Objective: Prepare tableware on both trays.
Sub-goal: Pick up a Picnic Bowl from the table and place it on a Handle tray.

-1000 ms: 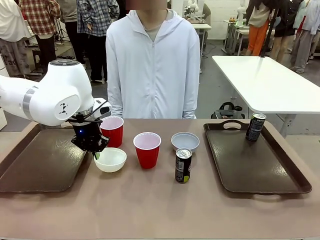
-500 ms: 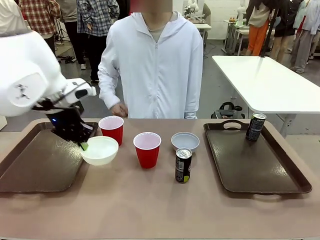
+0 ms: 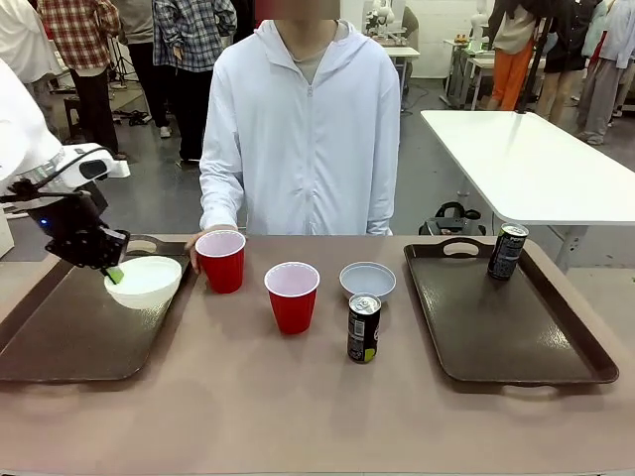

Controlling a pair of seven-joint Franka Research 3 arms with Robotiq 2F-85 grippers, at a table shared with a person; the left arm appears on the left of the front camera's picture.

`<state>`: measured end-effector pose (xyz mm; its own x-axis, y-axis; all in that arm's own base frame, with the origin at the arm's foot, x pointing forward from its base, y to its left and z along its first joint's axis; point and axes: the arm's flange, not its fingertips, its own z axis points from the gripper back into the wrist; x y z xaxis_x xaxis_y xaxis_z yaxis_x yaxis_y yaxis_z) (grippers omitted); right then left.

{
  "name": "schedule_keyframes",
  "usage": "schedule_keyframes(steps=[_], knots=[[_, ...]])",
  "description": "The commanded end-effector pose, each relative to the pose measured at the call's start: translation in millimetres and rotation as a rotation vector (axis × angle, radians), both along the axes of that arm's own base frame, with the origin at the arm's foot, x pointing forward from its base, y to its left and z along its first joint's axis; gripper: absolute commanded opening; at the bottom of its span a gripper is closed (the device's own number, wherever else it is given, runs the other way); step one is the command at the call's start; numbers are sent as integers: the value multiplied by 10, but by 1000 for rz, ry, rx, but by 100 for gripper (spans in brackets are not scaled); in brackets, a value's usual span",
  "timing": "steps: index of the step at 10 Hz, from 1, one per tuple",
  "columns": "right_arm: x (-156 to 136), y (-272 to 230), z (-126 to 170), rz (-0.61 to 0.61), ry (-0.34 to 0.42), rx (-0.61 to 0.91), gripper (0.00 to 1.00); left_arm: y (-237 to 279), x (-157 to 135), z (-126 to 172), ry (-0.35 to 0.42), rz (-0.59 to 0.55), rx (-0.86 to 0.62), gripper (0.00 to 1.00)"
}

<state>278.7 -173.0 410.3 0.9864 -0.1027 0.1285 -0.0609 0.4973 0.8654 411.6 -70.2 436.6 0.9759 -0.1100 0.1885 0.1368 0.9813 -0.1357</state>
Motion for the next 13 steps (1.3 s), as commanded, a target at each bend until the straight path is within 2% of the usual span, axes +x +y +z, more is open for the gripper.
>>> schedule_keyframes(steps=[1, 4, 6, 7, 8, 9, 10, 11, 13], knots=[[-2, 3, 2, 2, -9, 11, 100, 255, 340, -4, 21, -15, 26, 0], [-2, 3, 2, 2, -9, 11, 100, 712, 628, -164, 16, 99, 29, 0], [-2, 3, 2, 2, -9, 11, 100, 791, 574, -253, -3, 109, 64, 0], [-2, 3, 2, 2, -9, 11, 100, 808, 441, -323, -38, 107, 107, 0], [-2, 3, 2, 2, -9, 11, 100, 847, 332, -414, -26, 107, 112, 0], [-2, 3, 2, 2, -9, 11, 100, 900, -41, -425, 21, 22, 100, 0], [-2, 3, 2, 2, -9, 11, 100, 980, -568, -357, 50, -107, 128, 0], [-2, 3, 2, 2, -9, 11, 100, 1051, -801, -316, 31, -135, 149, 0], [-2, 3, 2, 2, -9, 11, 100, 1056, -708, -327, 26, -74, 141, 0]])
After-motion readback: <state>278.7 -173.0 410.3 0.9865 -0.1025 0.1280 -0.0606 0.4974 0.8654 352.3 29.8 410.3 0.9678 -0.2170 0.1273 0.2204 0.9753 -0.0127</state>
